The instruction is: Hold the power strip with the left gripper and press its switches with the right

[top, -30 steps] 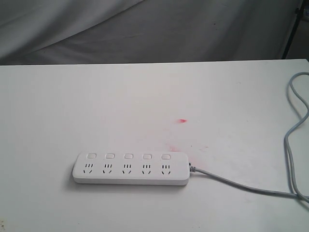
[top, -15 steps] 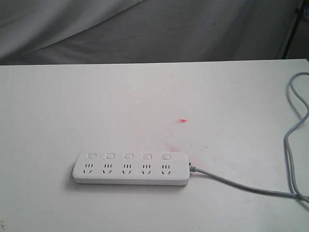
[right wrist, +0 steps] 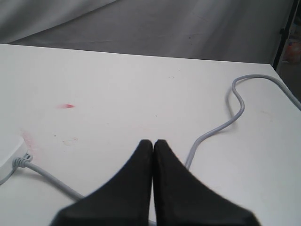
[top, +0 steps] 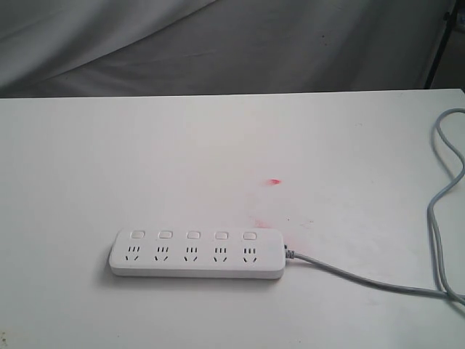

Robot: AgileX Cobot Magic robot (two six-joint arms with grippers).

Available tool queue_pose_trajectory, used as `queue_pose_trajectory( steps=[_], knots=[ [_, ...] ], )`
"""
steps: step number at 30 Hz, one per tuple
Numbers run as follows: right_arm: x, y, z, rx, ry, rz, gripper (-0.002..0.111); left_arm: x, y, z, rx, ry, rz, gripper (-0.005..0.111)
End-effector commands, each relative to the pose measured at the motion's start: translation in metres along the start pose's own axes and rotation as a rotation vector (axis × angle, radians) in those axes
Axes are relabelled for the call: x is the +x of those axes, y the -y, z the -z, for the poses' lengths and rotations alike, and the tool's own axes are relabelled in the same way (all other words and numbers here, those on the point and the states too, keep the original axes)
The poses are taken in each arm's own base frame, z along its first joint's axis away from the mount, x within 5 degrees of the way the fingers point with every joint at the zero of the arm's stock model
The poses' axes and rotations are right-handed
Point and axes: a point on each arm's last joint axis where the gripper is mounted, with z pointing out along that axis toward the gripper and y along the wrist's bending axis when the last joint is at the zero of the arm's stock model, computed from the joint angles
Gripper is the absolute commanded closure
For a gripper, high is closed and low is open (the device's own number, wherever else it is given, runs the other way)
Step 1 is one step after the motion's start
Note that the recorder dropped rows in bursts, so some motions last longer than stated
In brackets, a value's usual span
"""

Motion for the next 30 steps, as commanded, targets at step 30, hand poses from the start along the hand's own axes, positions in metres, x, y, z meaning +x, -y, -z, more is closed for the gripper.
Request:
queue_pose_trajectory(
  steps=[30],
  knots=[
    [0.001,0.000,0.000,0.000,0.003,-0.006,0.108,0.100,0.014,-0.009,-0.053,-0.270,0.198,0.106]
  ],
)
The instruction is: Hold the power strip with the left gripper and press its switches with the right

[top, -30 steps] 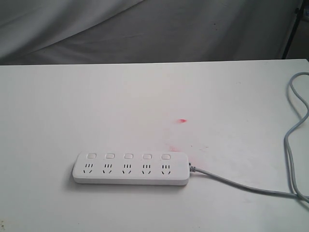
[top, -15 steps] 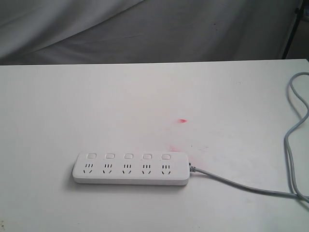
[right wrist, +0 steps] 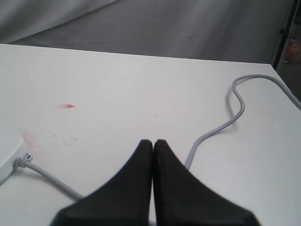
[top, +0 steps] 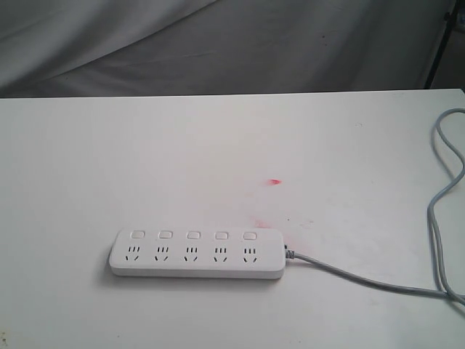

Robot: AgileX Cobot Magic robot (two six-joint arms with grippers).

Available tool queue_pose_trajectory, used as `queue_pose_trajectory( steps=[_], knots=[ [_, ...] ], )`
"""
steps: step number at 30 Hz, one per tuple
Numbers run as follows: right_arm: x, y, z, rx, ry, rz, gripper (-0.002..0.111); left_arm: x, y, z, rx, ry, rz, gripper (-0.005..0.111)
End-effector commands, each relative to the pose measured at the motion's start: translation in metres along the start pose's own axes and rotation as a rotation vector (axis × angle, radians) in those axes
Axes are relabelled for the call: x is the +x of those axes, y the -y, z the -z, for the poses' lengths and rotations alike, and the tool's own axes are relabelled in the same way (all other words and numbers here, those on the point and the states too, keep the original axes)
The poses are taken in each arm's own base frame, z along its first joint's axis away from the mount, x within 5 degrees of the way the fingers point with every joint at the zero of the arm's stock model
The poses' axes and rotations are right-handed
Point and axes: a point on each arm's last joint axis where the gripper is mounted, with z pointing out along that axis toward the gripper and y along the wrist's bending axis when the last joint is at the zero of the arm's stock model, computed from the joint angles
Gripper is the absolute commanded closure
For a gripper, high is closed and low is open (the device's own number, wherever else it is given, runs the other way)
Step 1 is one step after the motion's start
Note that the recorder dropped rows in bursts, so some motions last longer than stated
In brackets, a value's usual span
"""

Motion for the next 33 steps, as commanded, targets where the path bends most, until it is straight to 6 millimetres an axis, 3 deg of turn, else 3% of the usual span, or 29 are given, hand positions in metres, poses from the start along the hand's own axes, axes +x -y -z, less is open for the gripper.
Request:
queue_pose_trajectory(
  steps=[1,3,33],
  knots=[
    [0.0009,-0.0001,0.0000,0.000,0.003,-0.006,0.108,0.0107,-0.0005,0.0005,-0.008,-0.106,0.022,0.106],
    [0.0009,-0.0001,0.0000,0.000,0.003,-0.006,0.108,0.0170,-0.0005,0.0014,-0.011,-0.176,0.035,0.106],
    [0.0009,-0.0001,0.0000,0.000,0.003,-0.006,0.108,0.0168,-0.0005,0.0014,-0.010,-0.173,0.032,0.106]
  ],
)
